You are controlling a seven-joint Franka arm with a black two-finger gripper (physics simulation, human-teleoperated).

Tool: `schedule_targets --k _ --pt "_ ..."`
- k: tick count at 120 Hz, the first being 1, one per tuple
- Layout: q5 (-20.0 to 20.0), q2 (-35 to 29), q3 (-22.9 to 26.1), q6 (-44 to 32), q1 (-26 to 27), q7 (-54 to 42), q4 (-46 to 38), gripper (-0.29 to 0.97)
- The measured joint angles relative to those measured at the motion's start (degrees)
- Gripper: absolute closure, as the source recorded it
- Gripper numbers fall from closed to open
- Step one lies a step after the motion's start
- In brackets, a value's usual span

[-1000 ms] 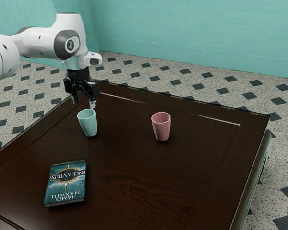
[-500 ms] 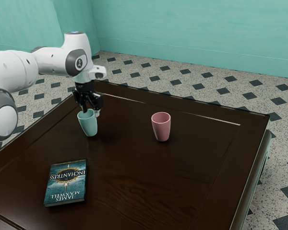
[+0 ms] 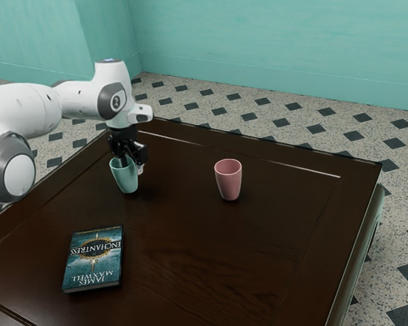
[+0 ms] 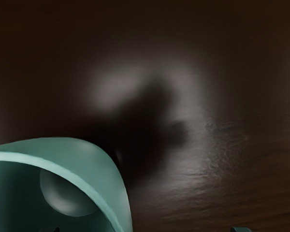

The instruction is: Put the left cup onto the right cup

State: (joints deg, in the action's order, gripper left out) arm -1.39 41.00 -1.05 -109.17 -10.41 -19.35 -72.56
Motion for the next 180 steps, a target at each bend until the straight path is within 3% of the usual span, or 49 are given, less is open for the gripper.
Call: schedule_targets --k 35,58,108,144,160,180 --pt "0.01 0.11 -0.28 -0.53 -0.22 -1.35 -0.04 0.61" --pt "0.27 0.10 -0.41 -0.63 -0.23 -1.93 -0.03 0.73" --pt "0.91 -2.71 -0.63 -0.28 1.75 -2.50 0.11 0.78" --pt "4.78 -4.33 -0.81 4.13 12.63 -2.36 7.90 0.79" --pt "5.91 -2.99 -3.92 5.20 19.28 -2.36 11.51 0.79" --pt "6.40 0.82 -3.92 6.16 23.11 -2.39 18.62 0.79"
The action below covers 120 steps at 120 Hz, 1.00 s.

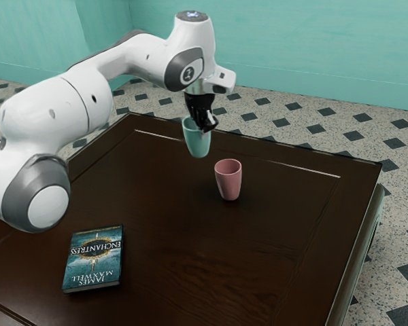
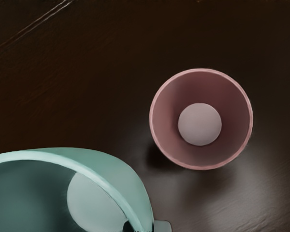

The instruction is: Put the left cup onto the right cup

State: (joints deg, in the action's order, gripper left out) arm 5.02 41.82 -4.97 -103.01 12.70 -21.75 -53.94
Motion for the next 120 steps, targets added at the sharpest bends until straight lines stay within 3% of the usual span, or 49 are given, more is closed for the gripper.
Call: schedule_targets --k 31,89,120 --pt "0.94 3.13 0.46 0.40 3.80 -0.10 5.59 0.79" --pt "0.02 6.77 4.13 -2.10 1.40 -0.32 6.77 0.79" --pt "-1.01 5.60 3.59 -2.01 2.25 -0.22 6.01 0.79"
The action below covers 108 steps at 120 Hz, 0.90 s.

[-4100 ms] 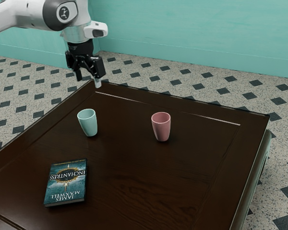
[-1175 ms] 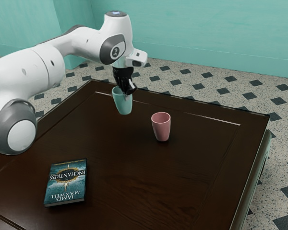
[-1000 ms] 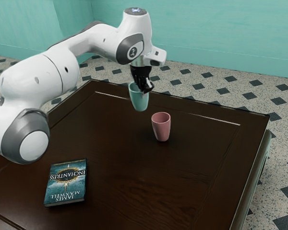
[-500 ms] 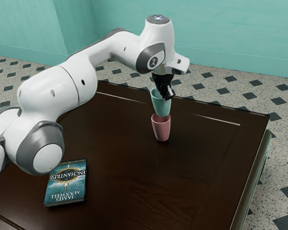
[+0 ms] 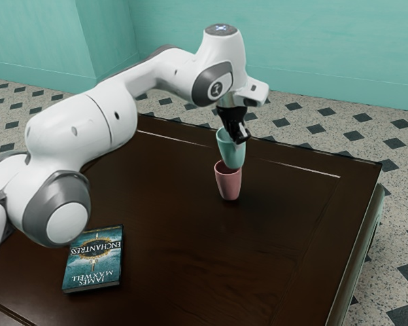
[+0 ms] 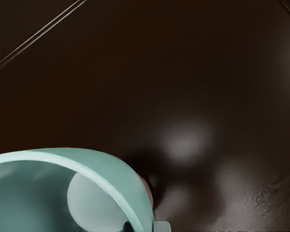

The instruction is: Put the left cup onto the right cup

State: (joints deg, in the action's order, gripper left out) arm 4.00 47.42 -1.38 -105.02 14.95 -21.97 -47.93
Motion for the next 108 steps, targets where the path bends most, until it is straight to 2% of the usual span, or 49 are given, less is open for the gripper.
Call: schedule_targets --k 92,101,108 --pt "-0.64 0.72 0.67 1.65 -1.98 0.93 -1.32 0.79" --pt "-0.75 0.92 0.78 1.63 -1.95 0.99 -1.37 0.73" --pt "-0.85 1.02 0.87 1.65 -1.95 1.02 -1.38 0.61"
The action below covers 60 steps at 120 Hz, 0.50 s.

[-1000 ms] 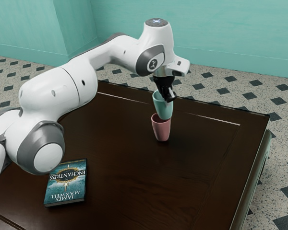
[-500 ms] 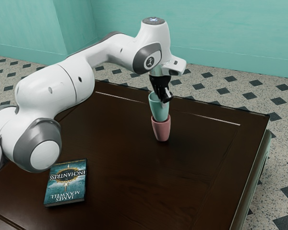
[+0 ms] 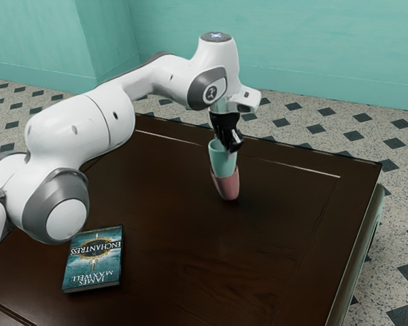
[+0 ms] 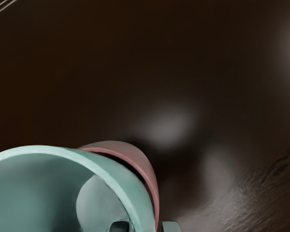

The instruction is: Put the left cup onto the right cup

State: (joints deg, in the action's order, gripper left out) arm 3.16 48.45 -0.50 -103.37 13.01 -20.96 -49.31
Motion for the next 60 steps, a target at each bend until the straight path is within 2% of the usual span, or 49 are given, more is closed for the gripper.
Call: schedule_targets --k 12,23,39,60 --pt "-0.04 -0.32 -0.05 0.46 0.11 0.33 0.02 0.39" --pt "-0.11 -4.41 -0.27 0.95 0.51 0.67 -2.05 0.26" --pt "-0.55 -15.68 -0.44 1.42 0.62 1.24 -14.62 0.14" --pt "-0.82 -32.24 -1.69 5.16 0.69 2.64 -30.99 0.06"
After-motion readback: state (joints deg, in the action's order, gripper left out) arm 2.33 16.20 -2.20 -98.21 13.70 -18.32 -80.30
